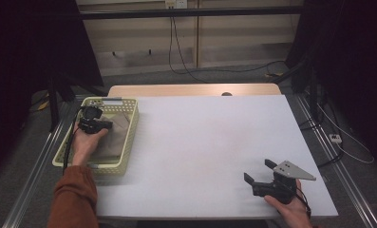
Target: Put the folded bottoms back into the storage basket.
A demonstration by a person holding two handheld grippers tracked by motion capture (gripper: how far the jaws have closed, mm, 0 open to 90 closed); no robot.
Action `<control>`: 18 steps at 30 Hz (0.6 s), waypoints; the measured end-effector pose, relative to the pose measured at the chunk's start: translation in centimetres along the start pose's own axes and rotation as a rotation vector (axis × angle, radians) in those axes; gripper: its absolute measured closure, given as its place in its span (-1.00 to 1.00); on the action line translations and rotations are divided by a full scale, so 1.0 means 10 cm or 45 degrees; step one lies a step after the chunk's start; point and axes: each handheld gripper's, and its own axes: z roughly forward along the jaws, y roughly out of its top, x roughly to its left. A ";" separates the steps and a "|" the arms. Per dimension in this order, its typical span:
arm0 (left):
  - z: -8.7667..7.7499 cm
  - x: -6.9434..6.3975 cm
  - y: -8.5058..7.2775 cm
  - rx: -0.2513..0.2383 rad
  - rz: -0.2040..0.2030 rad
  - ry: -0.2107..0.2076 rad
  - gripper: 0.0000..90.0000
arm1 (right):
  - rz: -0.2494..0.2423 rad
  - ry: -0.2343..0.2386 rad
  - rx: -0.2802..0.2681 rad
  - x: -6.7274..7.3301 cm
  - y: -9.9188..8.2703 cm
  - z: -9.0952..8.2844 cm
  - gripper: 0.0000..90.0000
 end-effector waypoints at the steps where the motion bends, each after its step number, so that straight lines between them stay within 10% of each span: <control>1: 0.04 0.01 -0.01 0.046 -0.006 0.001 0.98 | 0.001 0.000 -0.001 0.00 0.00 0.00 -0.88; 10: 0.01 0.03 -0.10 0.339 0.002 -0.005 1.00 | -0.003 0.005 -0.001 0.01 0.00 -0.01 -0.88; 18: 0.06 0.05 -0.08 0.284 0.001 -0.013 1.00 | -0.006 0.004 0.006 0.00 0.00 0.00 -0.88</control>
